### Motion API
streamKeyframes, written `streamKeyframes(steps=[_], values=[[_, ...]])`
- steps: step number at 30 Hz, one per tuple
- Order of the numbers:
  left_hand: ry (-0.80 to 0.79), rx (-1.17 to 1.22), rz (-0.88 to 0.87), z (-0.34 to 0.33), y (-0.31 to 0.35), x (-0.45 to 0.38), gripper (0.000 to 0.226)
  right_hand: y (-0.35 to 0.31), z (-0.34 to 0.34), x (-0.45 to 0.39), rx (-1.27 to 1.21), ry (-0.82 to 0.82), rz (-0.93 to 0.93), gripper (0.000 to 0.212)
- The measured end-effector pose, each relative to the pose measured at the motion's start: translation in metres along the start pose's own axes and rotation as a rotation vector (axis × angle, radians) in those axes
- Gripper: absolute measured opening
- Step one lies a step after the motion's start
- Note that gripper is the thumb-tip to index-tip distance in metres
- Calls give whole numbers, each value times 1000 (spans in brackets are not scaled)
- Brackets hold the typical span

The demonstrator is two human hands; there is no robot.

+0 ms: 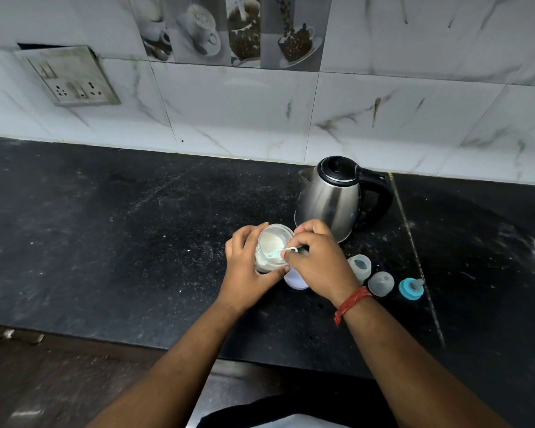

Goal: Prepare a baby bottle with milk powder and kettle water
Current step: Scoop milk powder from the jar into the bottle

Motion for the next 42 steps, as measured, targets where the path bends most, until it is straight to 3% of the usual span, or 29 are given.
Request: streamKeyframes(steps=[11,20,28,35,42], values=[[-10,10,-3,2,-5,-1,89,-2,-6,-3,23,7,10,13],[-14,64,62,1,-17,-3,88,24,-3,-9,-302,127,-150,13],[-33,140,173,-5,-45,-2,86,52,-18,-8,-751,109,-374,15],[-108,220,217,-14,-67,-4,76,61,-15,-9,-892,114,-418,5],[-154,245,263,-17,-77,-5,94,64,-4,-11,-963,129,-412,5]])
Point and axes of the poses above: each hand's wrist, its own x-axis away from the middle knuckle, its own z-axis out of the back of the hand, y = z × x, the point moved 8 cm from there along -x, towards the middle knuckle, and after that the axes turned 6 degrees about -y, right-handed, at the moved point
